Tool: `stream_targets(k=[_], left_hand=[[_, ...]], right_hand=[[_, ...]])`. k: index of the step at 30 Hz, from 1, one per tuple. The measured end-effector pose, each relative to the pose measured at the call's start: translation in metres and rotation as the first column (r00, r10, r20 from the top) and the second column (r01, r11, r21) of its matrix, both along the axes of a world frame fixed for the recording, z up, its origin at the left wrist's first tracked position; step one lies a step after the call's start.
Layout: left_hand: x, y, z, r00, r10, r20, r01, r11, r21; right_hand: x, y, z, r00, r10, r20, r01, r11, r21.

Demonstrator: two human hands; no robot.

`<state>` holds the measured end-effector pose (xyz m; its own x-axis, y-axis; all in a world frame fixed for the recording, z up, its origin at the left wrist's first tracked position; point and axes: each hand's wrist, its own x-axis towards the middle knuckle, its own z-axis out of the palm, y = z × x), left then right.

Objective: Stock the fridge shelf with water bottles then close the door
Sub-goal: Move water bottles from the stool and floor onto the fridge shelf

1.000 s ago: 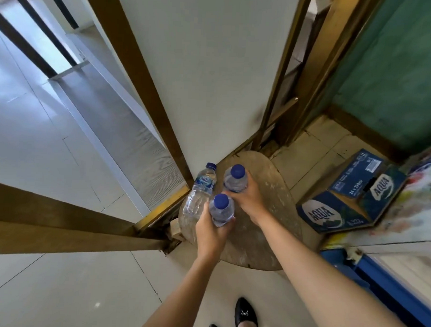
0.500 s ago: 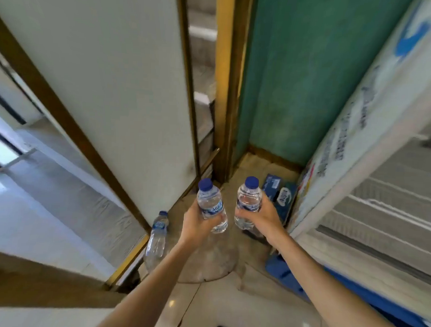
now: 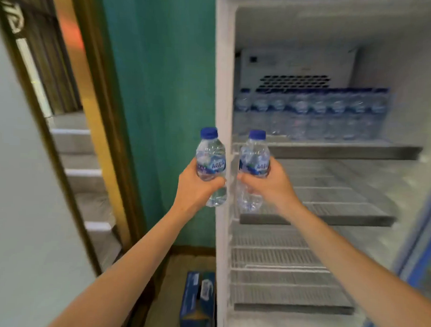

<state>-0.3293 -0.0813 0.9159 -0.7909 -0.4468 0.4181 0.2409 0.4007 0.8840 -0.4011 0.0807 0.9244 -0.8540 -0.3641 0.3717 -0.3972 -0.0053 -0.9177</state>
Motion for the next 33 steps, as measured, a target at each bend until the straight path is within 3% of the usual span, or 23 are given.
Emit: stream_targets(k=[5,9,17,20,26,33], left_hand=[[-0.068,0.056,0.053,0.992,-0.056,-0.117,0.048,0.996,-0.070],[-0.131,0.080,0.088,0.988,-0.032,-0.150,0.013,0.992,-0.125],[-0.265,0.068,0.087,0.997,0.079,0.014,-0.080,0.997,0.007],[-0.298,0.067,0.081,0.998,0.044,0.036,-0.047,0.994,0.097],[-0.337,0.068,0.079,0.992,0.012,0.127,-0.018,0.999,0.050],[-0.343,0.078,0.082,0.967,-0.160,0.200,0.150,0.987,0.062]], right_hand=[[-0.056,0.054,0.070,0.974,-0.197,-0.117,0.193,0.980,-0.044],[-0.111,0.081,0.105,0.969,-0.216,-0.120,0.212,0.976,-0.051],[-0.209,0.100,0.110,0.973,-0.195,-0.127,0.196,0.981,0.000],[-0.235,0.098,0.101,0.972,-0.187,-0.144,0.192,0.981,0.024],[-0.268,0.092,0.077,0.989,-0.115,-0.095,0.117,0.993,0.007],[-0.276,0.090,0.070,0.987,-0.093,-0.128,0.098,0.995,0.033]])
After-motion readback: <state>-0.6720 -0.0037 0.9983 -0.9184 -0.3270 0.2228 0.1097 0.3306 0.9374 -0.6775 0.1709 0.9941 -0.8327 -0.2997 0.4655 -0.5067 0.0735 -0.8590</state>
